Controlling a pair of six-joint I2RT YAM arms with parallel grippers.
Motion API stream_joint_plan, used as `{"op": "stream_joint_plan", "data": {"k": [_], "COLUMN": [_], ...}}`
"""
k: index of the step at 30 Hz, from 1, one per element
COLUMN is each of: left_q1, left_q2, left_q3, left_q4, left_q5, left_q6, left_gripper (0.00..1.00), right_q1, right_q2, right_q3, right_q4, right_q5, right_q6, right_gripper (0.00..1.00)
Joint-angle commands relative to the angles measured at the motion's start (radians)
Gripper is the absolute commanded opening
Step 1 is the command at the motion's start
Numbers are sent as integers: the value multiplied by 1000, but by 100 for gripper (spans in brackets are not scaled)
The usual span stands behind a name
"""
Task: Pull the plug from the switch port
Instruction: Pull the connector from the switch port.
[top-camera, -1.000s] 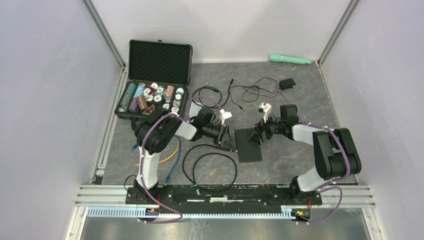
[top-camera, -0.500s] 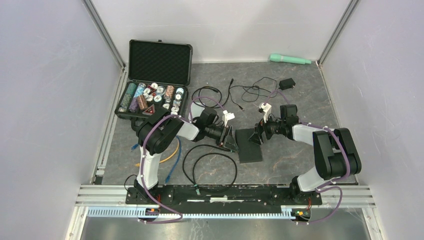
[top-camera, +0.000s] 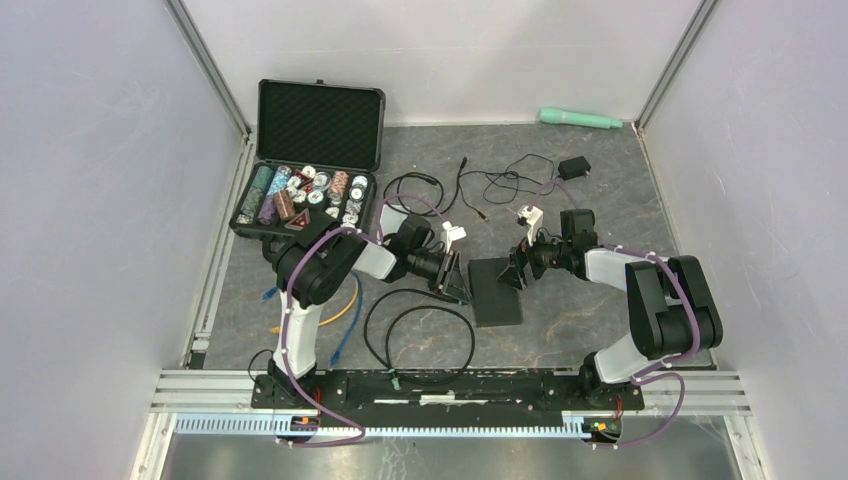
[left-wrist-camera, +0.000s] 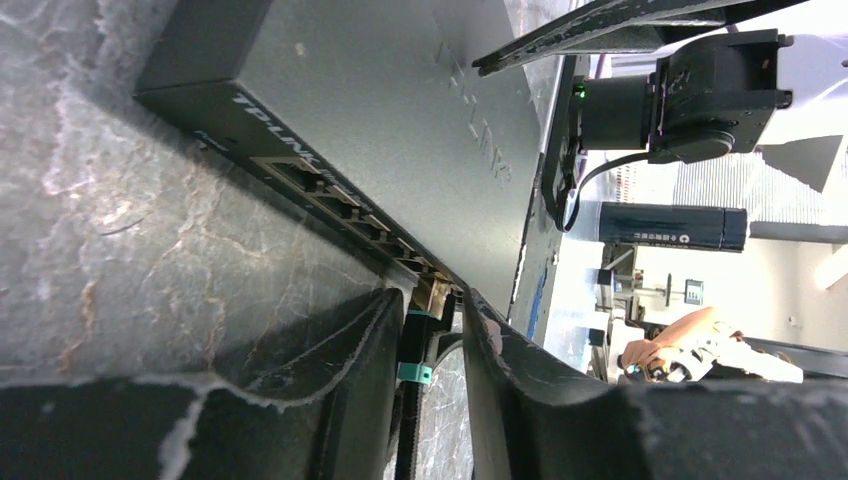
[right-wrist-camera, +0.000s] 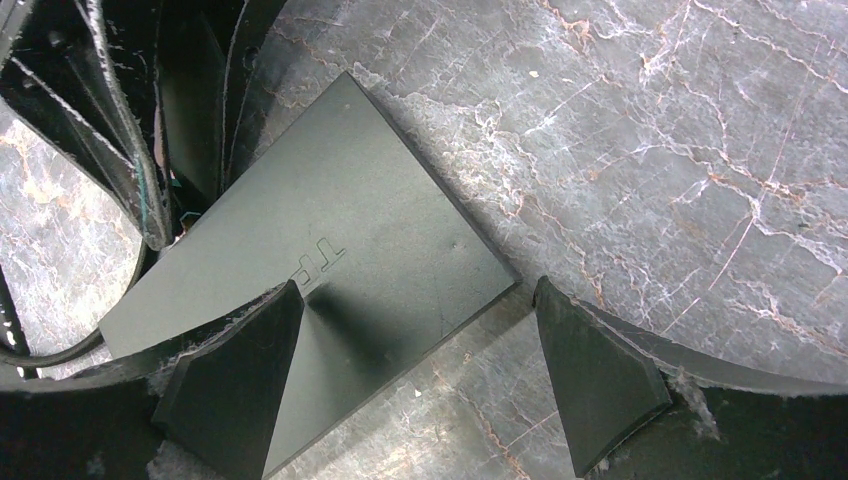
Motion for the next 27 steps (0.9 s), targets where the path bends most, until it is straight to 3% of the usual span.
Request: {"op": "stream_joint_plan", "data": {"k": [1,9,21,27], "left_q1": [6,6,-23,-34], "left_q2": [81,73,11,-14], "left_q3": [-58,-46,54,31], "left_q4": [-175,-210,-554,-521], "left_q5": [-144,-181,-423,-410], "left_q6": [130,123,105,123], "left_gripper": [37,25,2,2], "right_q1": [-6,-6,-6,-6], "right_q2": [33,37,36,30], "right_q3": [-11,-9,-6,-6], "right_q4": [-113,-111,-109,-109], "right_q5": [54,52,57,49], "right_q6": [6,6,9,3], "right_gripper": [94,94,94,94]}}
